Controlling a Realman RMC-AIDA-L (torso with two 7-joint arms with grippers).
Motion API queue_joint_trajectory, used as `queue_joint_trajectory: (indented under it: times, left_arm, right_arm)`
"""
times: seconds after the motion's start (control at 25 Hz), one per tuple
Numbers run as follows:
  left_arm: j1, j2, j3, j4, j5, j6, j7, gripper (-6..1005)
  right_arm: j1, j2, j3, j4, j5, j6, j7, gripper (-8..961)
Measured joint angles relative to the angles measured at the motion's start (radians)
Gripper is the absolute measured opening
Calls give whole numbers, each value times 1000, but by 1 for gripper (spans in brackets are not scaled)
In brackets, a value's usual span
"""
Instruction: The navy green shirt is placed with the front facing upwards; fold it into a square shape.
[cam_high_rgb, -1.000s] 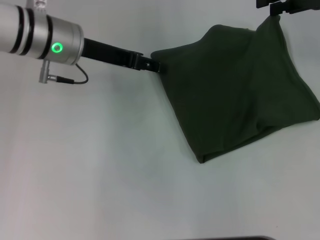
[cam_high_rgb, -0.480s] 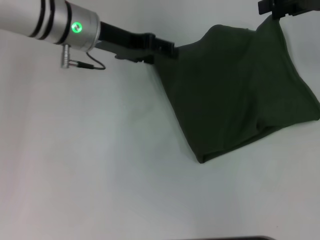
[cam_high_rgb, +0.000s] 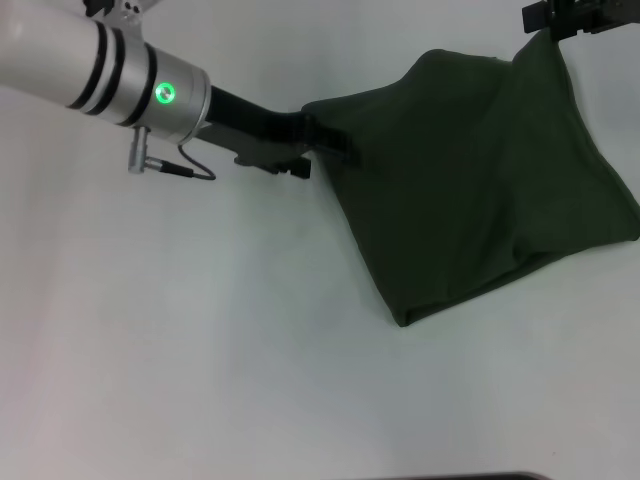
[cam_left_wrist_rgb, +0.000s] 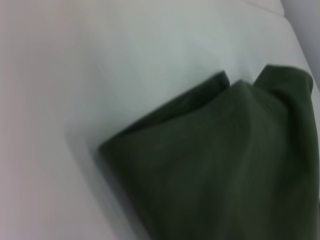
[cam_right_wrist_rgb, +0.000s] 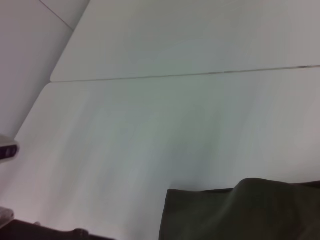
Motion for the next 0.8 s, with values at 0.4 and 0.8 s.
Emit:
queue_joint_trajectory:
  times: [0.4,0.8]
  left_arm:
    - [34,-33,1,-21,1,3,-20,783]
    - [11,-88,-1,-43,-6,-61,-19,784]
  right_arm:
    - [3,0,-2,0,-1,27,-11,599]
    - [2,8,-31,2,-4,51,-25,600]
